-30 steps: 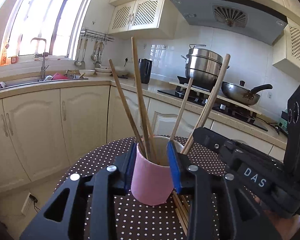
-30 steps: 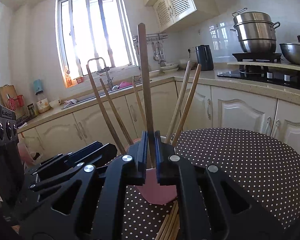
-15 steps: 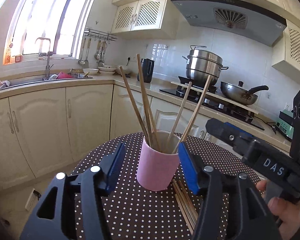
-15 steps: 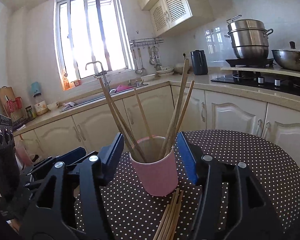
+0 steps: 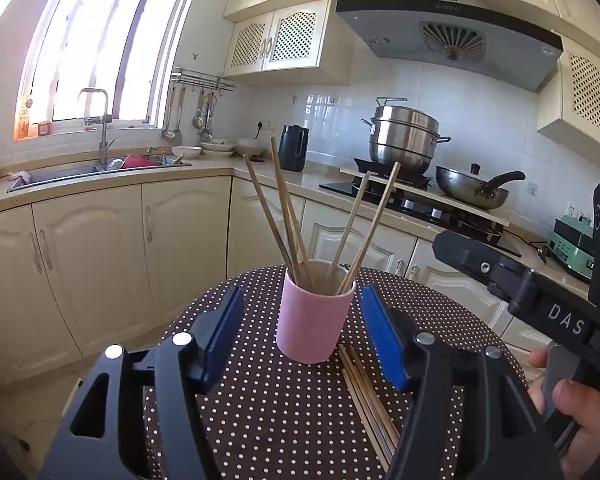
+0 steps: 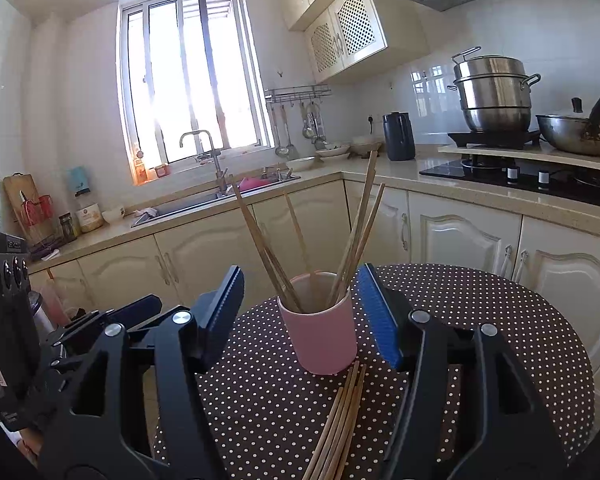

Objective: Organize utensils
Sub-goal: 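Move both tools back over the chopstick pile beside the cup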

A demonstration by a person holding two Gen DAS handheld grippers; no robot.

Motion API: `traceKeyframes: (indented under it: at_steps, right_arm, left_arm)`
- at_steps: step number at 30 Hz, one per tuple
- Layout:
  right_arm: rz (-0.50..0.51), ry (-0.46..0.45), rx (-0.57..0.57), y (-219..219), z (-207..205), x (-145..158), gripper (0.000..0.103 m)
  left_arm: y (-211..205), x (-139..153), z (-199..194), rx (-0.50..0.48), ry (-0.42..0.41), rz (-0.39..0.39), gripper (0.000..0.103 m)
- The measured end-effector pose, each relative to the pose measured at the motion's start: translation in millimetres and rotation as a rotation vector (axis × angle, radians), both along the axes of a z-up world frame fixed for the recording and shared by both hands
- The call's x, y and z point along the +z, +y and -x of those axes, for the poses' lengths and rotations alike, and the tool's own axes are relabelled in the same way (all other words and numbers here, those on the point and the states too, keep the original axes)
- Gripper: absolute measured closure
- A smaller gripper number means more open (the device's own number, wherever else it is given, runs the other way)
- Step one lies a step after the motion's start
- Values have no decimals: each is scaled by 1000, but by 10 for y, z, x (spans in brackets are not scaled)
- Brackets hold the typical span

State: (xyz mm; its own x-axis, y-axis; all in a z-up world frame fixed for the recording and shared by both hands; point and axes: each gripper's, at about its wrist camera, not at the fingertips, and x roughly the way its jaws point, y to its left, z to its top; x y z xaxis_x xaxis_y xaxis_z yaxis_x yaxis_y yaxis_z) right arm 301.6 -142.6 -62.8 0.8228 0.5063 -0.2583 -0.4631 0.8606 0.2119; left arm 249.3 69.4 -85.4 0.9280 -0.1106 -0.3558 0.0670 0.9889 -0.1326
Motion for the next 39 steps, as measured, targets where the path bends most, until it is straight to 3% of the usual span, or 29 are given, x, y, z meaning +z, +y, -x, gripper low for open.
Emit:
traceKeyframes:
  at_steps: [23, 32, 39]
  right_arm:
    - [81, 196, 4, -282, 221, -478, 40]
    - [98, 291, -17, -376, 124, -681, 40]
    - [105, 366, -29, -455, 14, -871, 40]
  left_arm:
    - [-473, -392, 193, -86, 212, -104, 42]
    - [-609, -563, 66, -114, 323, -117, 42]
    - [-608, -774, -91, -135, 436, -84, 42]
